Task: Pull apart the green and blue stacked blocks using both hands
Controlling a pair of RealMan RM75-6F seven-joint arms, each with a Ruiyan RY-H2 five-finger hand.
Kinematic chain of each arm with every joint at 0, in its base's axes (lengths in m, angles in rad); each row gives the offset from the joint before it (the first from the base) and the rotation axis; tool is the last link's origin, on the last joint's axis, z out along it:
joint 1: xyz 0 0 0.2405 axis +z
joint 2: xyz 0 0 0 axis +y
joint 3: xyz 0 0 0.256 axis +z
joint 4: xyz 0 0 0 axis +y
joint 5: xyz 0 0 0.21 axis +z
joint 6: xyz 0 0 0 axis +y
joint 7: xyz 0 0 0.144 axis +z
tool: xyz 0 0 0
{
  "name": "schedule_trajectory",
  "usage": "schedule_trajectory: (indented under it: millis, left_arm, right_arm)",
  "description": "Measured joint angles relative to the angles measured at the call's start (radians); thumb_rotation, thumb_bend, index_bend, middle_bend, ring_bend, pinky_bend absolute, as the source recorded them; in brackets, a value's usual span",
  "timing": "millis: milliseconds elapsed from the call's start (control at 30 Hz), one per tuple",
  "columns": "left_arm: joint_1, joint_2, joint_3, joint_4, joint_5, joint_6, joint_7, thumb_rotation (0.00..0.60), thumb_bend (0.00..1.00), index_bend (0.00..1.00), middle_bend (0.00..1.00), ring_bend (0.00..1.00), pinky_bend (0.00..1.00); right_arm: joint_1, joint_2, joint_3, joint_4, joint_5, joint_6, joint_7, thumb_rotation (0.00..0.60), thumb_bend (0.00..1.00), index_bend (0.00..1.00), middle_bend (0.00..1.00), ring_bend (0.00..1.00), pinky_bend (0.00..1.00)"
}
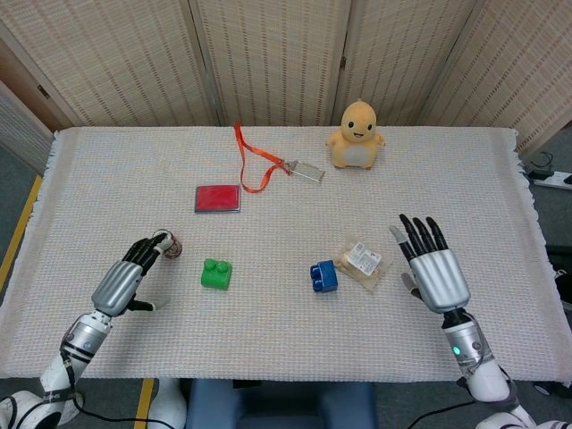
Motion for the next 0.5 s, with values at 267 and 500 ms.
schedule_trajectory:
  millis: [267,500]
  left_arm:
    - [0.209,-0.015,0.04,0.156,0.003,0.29,0.223,0.6,0.23,0.08,0.01,0.0,0.0]
    - [0.259,0.011,0.046,0.116,-0.025,0.285,0.299,0.6,0.23,0.08,0.01,0.0,0.0]
  right_arm:
    - [-0.173,-0.066,-0.061,0.118,-0.06,0.152,0.02,0.6,0.36,0.0,0.0,0.0,0.0]
    - [-0.199,-0.035,-0.066,0.092,-0.089,0.127,0.071,0.6,0.36,0.0,0.0,0.0,0.0]
